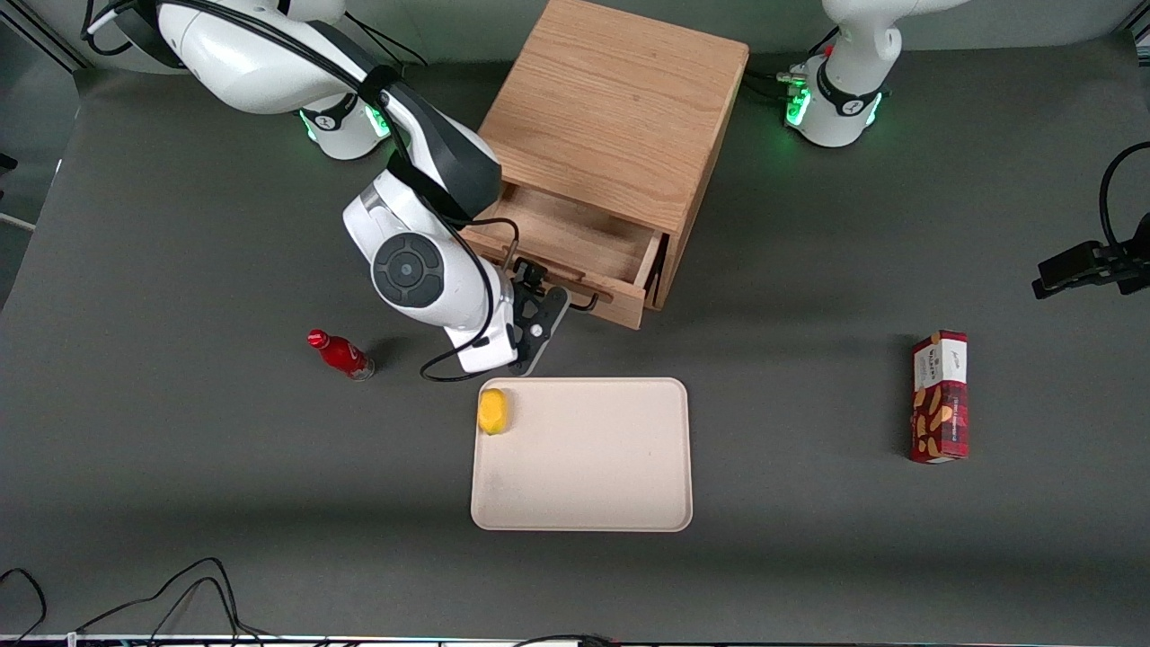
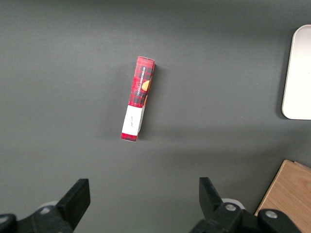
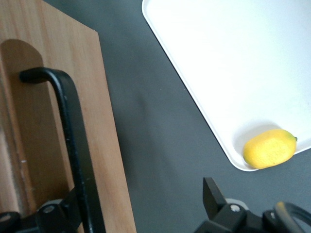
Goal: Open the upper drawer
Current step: 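Pull the upper drawer outward from the cabinet with the right gripper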
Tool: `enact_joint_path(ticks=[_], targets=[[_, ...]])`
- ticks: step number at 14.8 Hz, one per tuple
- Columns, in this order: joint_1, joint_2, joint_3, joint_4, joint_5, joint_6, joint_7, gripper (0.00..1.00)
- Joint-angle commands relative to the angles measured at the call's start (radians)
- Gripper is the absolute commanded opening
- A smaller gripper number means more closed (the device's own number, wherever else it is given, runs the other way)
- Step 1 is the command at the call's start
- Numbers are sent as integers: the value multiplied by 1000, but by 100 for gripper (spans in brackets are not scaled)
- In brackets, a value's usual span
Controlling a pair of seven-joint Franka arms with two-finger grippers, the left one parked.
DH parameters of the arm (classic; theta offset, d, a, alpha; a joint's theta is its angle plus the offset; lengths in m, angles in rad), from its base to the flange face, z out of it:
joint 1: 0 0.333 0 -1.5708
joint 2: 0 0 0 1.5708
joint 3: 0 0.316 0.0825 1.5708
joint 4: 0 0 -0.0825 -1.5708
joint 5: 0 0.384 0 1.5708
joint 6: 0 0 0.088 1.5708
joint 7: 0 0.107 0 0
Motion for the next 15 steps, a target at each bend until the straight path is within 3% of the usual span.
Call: enact_joint_path(ticks=[1,15], targets=[[7,32,-1,50,-14,-3,-22,100],[6,69,-3,113,-66,-6,-94,100]])
